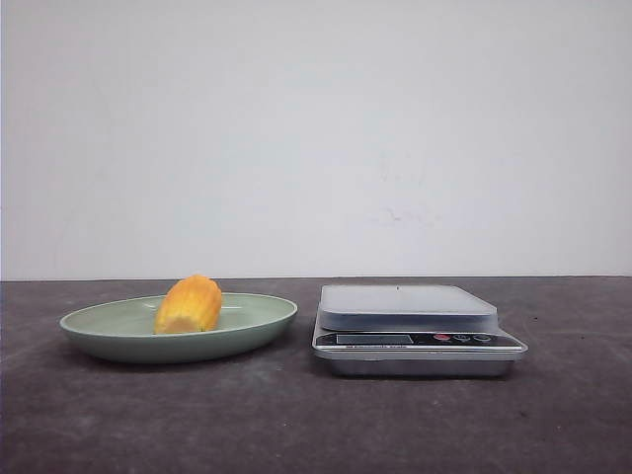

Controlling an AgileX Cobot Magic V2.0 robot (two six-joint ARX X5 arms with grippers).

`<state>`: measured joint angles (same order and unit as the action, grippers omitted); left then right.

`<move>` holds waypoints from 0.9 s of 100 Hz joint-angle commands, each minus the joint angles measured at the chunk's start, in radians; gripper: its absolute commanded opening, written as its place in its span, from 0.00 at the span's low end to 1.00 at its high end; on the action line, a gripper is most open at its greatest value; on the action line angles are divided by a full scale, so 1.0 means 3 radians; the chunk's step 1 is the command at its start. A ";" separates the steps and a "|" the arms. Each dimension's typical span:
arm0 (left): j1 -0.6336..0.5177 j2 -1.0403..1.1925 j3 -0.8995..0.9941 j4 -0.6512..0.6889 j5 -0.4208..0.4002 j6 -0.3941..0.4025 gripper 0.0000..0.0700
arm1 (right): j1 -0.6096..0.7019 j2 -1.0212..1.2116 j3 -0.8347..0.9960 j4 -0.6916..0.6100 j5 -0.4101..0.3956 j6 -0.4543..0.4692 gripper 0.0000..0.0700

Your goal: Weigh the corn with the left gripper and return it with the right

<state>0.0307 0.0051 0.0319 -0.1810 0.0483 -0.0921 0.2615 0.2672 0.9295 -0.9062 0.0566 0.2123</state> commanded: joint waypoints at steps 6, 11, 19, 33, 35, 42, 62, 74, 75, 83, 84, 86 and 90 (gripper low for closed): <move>0.0009 -0.0004 -0.0047 -0.0022 0.0001 0.0038 0.02 | -0.0069 -0.0032 0.0010 0.0168 0.0169 -0.0167 0.02; 0.0009 -0.0004 -0.0047 -0.0020 0.0001 0.0039 0.02 | -0.0191 -0.0086 -0.0071 0.0319 0.0177 -0.0217 0.02; 0.0009 -0.0004 -0.0047 -0.0022 0.0001 0.0038 0.02 | -0.0443 -0.0234 -0.0378 0.0759 0.0165 -0.0276 0.02; 0.0009 -0.0004 -0.0047 -0.0022 0.0001 0.0038 0.02 | -0.0749 -0.0566 -0.1204 0.1673 0.0146 -0.0322 0.02; 0.0009 -0.0004 -0.0047 -0.0022 0.0001 0.0038 0.02 | -0.0774 -0.0604 -0.1322 0.1776 0.0146 -0.0323 0.02; 0.0009 -0.0004 -0.0047 -0.0020 0.0003 0.0038 0.02 | -0.0848 -0.0699 -0.1690 0.2055 0.0153 -0.0328 0.02; 0.0009 -0.0004 -0.0047 -0.0022 0.0003 0.0038 0.02 | -0.0893 -0.0735 -0.2455 0.2524 0.0153 -0.0426 0.02; 0.0009 -0.0004 -0.0047 -0.0022 0.0001 0.0038 0.02 | -0.0893 -0.0819 -0.2758 0.2547 0.0151 -0.0420 0.02; 0.0009 -0.0004 -0.0047 -0.0022 0.0003 0.0039 0.02 | -0.0891 -0.0832 -0.2781 0.2550 0.0149 -0.0418 0.02; 0.0009 -0.0004 -0.0047 -0.0020 0.0003 0.0038 0.02 | -0.0872 -0.0877 -0.2923 0.2586 0.0069 -0.0383 0.02; 0.0009 -0.0004 -0.0047 -0.0022 0.0003 0.0038 0.02 | -0.0871 -0.0877 -0.2935 0.2591 0.0057 -0.0383 0.02; 0.0009 -0.0004 -0.0047 -0.0022 0.0001 0.0038 0.02 | -0.0866 -0.0877 -0.2959 0.2598 0.0034 -0.0383 0.02; 0.0009 -0.0004 -0.0047 -0.0022 0.0003 0.0038 0.02 | -0.0852 -0.0877 -0.3000 0.2608 -0.0031 -0.0384 0.02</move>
<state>0.0307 0.0051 0.0319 -0.1810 0.0486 -0.0921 0.0002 0.0044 0.0399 -0.1459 0.0696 0.1001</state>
